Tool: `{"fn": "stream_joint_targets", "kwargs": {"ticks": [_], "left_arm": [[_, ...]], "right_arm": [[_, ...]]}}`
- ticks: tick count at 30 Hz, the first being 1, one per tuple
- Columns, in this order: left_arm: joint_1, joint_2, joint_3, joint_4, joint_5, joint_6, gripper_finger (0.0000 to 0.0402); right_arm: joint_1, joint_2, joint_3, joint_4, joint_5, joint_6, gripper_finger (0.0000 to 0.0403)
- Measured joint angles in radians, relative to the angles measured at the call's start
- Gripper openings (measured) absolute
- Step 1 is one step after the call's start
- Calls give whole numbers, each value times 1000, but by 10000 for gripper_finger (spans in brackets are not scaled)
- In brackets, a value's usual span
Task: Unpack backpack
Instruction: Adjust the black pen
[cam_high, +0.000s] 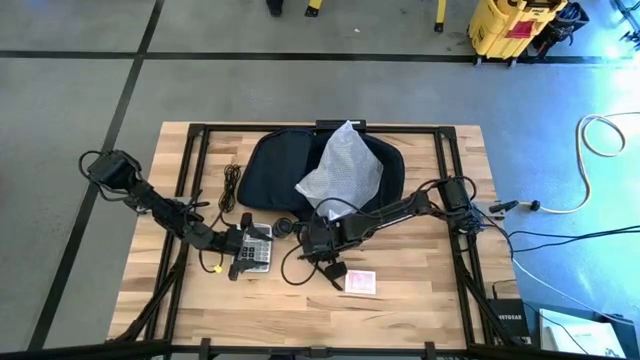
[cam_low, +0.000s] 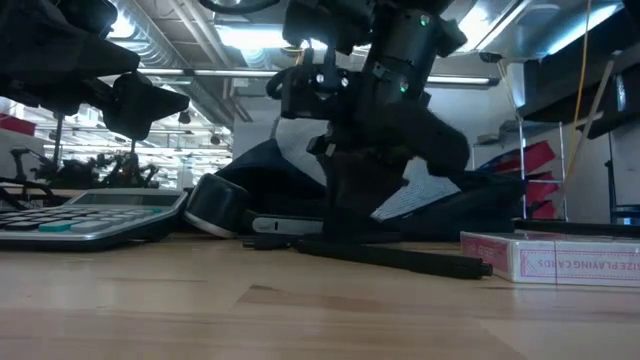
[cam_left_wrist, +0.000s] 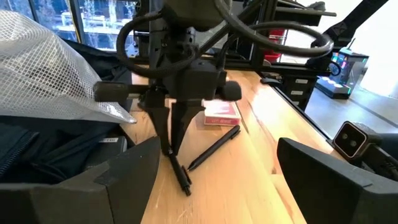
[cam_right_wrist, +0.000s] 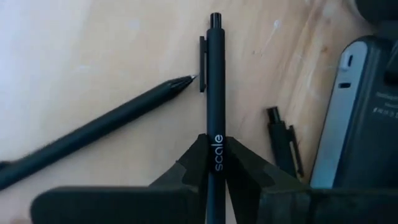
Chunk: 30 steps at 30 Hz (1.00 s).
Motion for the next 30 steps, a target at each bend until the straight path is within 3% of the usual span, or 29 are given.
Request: {"fn": "stream_joint_targets", "kwargs": {"ticks": [11,22,30], "left_arm": [[0,0,0,1,0,-3,310],[0,0,0,5,16,-8,310],[0,0,0,3,25,-6,310]], "right_arm": [[51,0,129,-125,-50,97,11],[170,0,195,-63,-12,357,10],[198,0,195,-135,157,372,11]]}}
